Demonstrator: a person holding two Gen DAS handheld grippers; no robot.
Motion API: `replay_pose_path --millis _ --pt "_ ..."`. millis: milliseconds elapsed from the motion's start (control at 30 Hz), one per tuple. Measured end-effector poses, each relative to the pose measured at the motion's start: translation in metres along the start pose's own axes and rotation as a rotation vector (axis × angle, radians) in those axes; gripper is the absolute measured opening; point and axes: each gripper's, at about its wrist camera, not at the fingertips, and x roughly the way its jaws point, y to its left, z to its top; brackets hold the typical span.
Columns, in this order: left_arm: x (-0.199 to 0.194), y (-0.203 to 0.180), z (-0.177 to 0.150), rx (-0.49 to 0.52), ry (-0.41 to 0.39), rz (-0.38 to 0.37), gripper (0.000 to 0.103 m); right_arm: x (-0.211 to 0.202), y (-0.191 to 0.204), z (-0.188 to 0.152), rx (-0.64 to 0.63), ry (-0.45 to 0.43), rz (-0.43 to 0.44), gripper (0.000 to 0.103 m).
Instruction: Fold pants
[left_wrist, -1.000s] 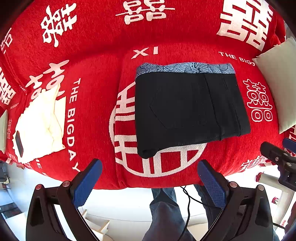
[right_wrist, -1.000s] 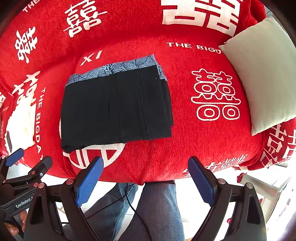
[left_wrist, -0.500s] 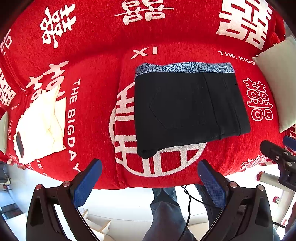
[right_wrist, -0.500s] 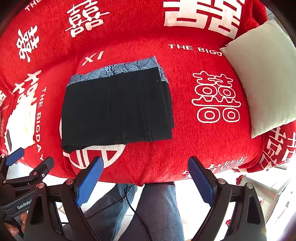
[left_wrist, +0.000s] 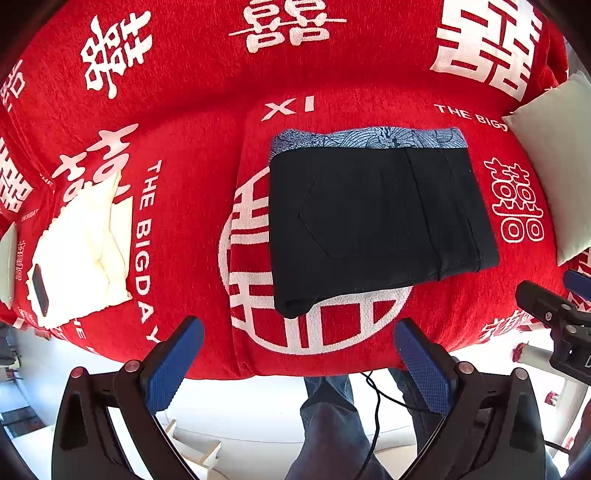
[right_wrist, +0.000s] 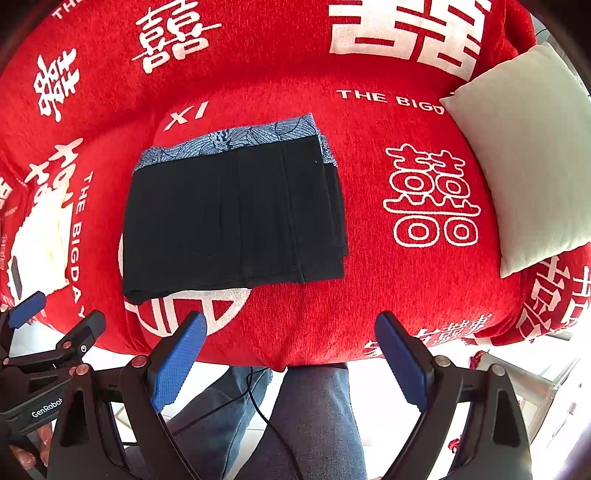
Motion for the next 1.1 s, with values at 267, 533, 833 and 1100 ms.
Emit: replay_pose_path --millis 267,533,833,1100 --pt "0.001 -0.002 0.0 0.01 0.002 0.001 0.103 -0.002 0.005 0.003 -0.033 -0.008 -0.014 0.094" --pt "0.001 -0.002 -0.001 0.013 -0.001 -0.004 0.103 -0.001 0.006 0.004 -0.04 -0.005 -0.013 0.094" --pt "0.0 -0.003 -0.001 0.02 -0.006 -0.007 0.103 0.0 0.01 0.004 -0.055 -0.003 -0.017 0.094" --pt "0.0 -0.003 -0.002 0.018 -0.009 -0.005 0.103 0.0 0.011 0.004 -0.06 -0.001 -0.018 0.094"
